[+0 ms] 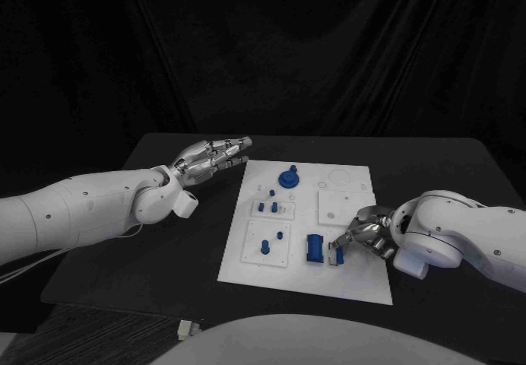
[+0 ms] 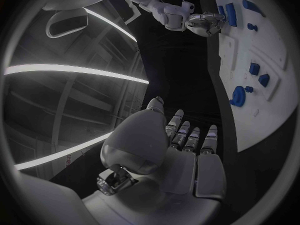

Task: Assemble the parts on the task board

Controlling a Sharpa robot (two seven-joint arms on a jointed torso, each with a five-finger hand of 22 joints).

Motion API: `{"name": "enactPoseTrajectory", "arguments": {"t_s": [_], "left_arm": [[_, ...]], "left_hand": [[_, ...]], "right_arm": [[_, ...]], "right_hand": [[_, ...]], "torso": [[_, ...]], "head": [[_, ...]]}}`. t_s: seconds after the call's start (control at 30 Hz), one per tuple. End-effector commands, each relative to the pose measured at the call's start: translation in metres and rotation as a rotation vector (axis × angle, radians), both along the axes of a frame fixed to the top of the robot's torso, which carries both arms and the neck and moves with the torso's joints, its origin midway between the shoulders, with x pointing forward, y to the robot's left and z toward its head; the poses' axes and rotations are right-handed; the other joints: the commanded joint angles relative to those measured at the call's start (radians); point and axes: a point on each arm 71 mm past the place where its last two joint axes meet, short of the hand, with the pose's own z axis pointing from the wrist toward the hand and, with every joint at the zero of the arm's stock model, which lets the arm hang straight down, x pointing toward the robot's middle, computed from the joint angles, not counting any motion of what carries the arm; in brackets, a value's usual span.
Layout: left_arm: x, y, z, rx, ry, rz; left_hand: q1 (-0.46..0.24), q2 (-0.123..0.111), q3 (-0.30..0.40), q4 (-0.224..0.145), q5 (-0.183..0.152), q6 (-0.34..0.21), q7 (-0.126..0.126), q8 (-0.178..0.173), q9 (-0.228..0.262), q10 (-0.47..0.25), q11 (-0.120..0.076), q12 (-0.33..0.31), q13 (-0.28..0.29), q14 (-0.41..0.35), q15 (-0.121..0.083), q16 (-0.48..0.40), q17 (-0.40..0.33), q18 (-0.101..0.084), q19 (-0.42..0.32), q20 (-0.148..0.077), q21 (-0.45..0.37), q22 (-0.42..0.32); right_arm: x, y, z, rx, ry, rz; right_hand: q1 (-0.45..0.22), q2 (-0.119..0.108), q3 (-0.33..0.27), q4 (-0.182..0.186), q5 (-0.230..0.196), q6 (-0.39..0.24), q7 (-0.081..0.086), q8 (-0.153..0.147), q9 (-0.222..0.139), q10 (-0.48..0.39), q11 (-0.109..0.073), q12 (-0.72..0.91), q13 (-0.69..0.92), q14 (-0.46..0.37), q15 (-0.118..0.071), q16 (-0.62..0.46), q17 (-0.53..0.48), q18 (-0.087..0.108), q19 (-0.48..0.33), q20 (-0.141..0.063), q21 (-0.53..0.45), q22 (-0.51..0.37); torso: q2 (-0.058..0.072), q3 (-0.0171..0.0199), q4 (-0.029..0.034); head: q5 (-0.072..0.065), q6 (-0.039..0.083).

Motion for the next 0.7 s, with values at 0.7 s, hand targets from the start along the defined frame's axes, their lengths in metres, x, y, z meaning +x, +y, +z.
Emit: {"name": "enactPoseTrajectory", "arguments": {"t_s": [0.7], "left_arm": [[-0.0010, -0.0014, 0.0000, -0.022, 0.002, -0.011]], "left_hand": [[0.013, 0.000, 0.002, -0.008, 0.008, 0.001, 0.005, 0.005, 0.001, 0.009, 0.002, 0.005, 0.001, 0.007, -0.001, 0.001, 0.001, 0.020, 0.004, 0.004, 0.004, 0.002]], "right_arm": [[-0.0013, 0.0017, -0.0055, -0.021, 0.012, 0.022]], "right_hand": [[-0.043, 0.003, 0.004, 0.027, -0.086, -0.010, 0.000, 0.010, -0.010, 0.103, 0.000, 0.003, 0.263, 0.075, -0.005, -0.004, 0.093, 0.006, 0.015, 0.006, -0.010, 0.193]], "torso": [[0.000, 0.0001, 0.0000]], "head": [[0.001, 0.000]]}}
